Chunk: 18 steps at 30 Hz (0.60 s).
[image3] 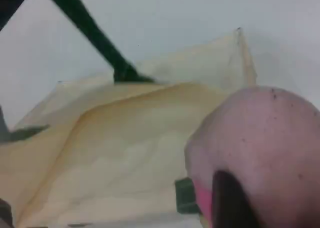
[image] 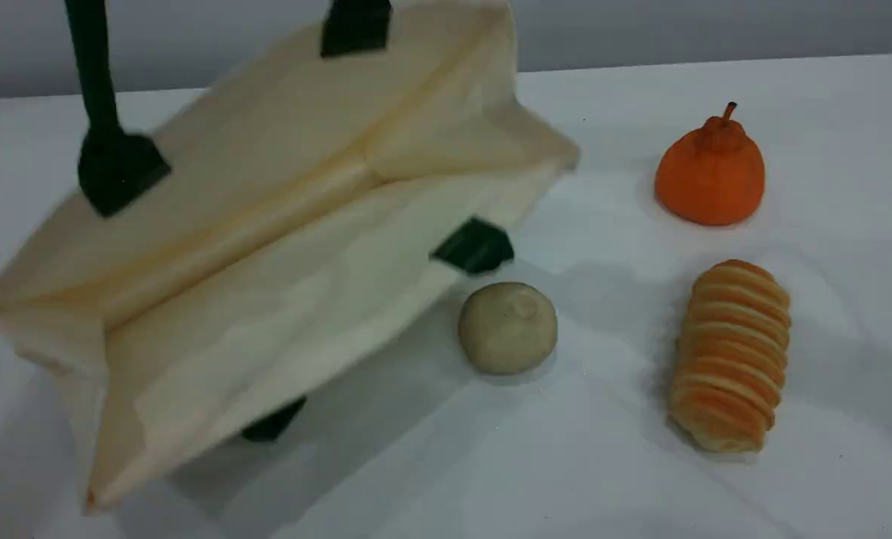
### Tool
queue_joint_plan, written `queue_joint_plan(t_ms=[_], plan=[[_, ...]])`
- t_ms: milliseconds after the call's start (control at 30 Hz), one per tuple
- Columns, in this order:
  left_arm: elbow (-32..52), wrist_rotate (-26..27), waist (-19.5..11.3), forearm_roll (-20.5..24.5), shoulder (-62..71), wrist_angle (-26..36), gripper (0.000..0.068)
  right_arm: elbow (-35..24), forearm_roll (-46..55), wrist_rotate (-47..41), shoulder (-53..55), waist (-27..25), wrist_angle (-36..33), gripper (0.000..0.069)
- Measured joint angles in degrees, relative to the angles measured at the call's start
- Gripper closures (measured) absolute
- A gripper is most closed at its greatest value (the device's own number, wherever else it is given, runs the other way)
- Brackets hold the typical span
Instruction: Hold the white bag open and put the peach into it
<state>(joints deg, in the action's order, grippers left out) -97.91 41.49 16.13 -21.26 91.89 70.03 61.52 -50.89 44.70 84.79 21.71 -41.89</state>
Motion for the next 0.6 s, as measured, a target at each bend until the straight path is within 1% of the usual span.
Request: queue_joint_plan(t_ms=[167, 600], plan=[[-4.2, -1.2, 0.0, -1.6, 0.0, 0.0, 0.0588, 0.0, 0.0, 0.0, 0.0, 0.0, -0.1, 0.0381], [-4.1, -1.8, 0.0, -1.9, 0.1, 0.0, 0.0588, 0.0, -0.3, 0.0, 0.0, 0.0, -0.4, 0.0382]])
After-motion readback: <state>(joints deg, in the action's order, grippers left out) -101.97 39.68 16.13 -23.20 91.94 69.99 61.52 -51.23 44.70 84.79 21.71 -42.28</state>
